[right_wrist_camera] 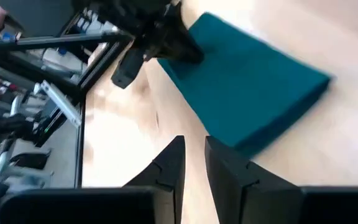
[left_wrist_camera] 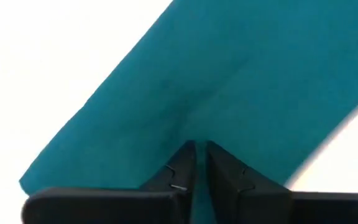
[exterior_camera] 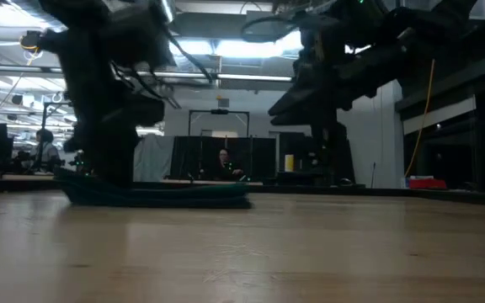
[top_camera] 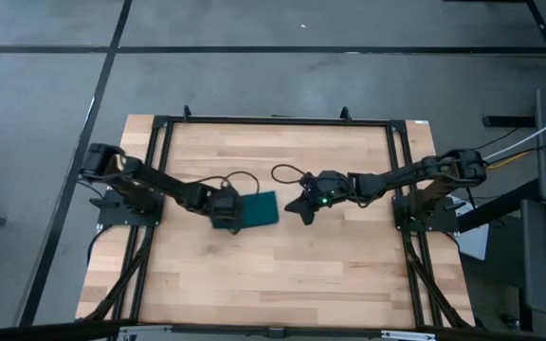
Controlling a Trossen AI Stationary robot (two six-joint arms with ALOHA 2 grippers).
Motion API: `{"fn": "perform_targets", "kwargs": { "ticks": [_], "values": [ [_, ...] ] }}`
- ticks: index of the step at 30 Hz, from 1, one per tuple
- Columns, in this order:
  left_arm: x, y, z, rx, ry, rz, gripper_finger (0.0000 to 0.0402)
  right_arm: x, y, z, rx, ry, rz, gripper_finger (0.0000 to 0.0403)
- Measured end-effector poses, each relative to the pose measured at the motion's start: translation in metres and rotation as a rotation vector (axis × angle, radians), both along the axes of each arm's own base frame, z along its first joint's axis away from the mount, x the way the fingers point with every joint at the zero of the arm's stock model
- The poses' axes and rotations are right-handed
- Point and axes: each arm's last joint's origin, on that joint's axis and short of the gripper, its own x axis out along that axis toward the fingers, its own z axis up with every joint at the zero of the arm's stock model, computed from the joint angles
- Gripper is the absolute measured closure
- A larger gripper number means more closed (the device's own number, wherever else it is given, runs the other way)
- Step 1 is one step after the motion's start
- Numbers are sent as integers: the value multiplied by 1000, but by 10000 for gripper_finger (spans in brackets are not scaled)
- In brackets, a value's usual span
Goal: Fold microfiber towels
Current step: Fold the green towel, then return To Home Position
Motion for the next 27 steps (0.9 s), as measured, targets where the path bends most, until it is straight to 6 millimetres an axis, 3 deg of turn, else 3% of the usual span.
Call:
{"fn": "perform_targets", "kwargs": {
  "ticks": [10,13,16,18,20,23,27],
  "values": [
    [-1,-7,71,133,-438,-56,308,-10,-8,36,-30,-138,-37,290],
    [-4,-28,87,41,-568,-170,303,-14,2,55,9,-252,61,274],
    [-6,-56,127,-6,-903,-412,302,-21,16,86,1,-496,187,259],
    [-16,-66,152,79,-1072,-513,306,-31,21,108,-81,-653,256,253],
    [-33,-61,165,237,-1070,-535,313,-43,20,121,-195,-704,282,251],
    [-55,-43,173,419,-1003,-521,325,-63,14,126,-380,-632,300,259],
    [-77,-20,159,511,-990,-535,340,-96,6,130,-590,-552,278,282]
  ]
}}
